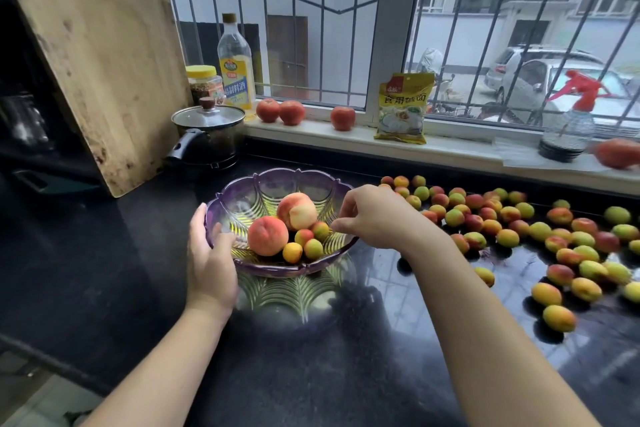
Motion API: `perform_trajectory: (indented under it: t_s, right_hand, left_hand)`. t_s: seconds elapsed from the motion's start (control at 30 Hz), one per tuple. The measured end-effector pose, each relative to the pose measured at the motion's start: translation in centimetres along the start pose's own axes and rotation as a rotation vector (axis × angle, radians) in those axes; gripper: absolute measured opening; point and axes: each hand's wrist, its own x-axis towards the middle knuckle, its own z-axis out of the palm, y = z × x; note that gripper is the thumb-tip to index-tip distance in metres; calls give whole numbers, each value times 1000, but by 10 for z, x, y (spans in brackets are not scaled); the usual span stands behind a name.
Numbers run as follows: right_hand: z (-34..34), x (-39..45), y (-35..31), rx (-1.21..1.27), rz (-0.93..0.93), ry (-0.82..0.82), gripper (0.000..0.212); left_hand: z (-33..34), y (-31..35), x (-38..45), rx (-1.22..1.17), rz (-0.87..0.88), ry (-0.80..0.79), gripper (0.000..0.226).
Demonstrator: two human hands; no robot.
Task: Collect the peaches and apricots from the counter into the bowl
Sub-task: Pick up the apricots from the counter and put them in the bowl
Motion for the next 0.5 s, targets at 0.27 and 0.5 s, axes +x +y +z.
perform_trajectory:
  t_s: [0.27,0.5]
  right_hand:
    - [-14,11,49,180,275,377,12]
    - [-3,17,93,92,467,281,17]
  left_hand:
    - [-2,-3,1,15,55,57,71]
    - [-1,2,0,-175,13,177,71]
